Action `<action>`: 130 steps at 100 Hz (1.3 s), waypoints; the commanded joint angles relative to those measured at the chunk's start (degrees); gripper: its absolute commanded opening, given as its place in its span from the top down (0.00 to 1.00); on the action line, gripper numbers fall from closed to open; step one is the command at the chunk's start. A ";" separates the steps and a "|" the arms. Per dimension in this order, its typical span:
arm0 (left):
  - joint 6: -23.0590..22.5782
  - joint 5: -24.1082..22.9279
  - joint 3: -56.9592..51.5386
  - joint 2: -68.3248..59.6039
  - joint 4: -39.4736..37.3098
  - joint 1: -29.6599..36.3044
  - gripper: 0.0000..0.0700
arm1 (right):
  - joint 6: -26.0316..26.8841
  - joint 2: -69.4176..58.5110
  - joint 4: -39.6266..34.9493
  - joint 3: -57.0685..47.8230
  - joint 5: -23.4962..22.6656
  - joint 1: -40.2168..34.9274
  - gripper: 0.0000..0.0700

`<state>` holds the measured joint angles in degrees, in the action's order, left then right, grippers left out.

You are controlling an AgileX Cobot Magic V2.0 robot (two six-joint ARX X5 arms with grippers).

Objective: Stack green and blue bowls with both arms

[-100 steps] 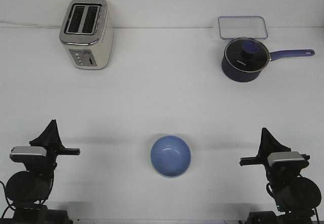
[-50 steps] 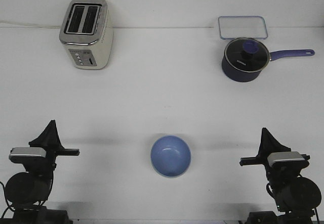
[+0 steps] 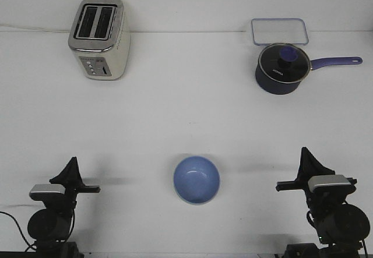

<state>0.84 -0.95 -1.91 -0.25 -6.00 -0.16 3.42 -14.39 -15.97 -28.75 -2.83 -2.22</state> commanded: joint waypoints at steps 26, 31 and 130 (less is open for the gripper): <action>0.92 1.33 1.11 -0.11 0.04 -0.20 0.98 | 0.20 -0.22 0.76 -0.48 -0.02 -0.02 1.00; 0.92 1.31 1.11 -0.02 -0.07 -0.20 0.98 | 0.20 -0.22 0.76 -0.48 -0.02 -0.02 1.00; 0.92 1.31 1.11 -0.02 -0.09 -0.20 0.98 | -17.35 10.62 8.28 20.63 0.37 0.81 1.00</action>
<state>1.26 0.19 -1.91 -0.32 -5.54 -0.36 -11.16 -5.85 -8.80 -10.33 -2.85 -1.48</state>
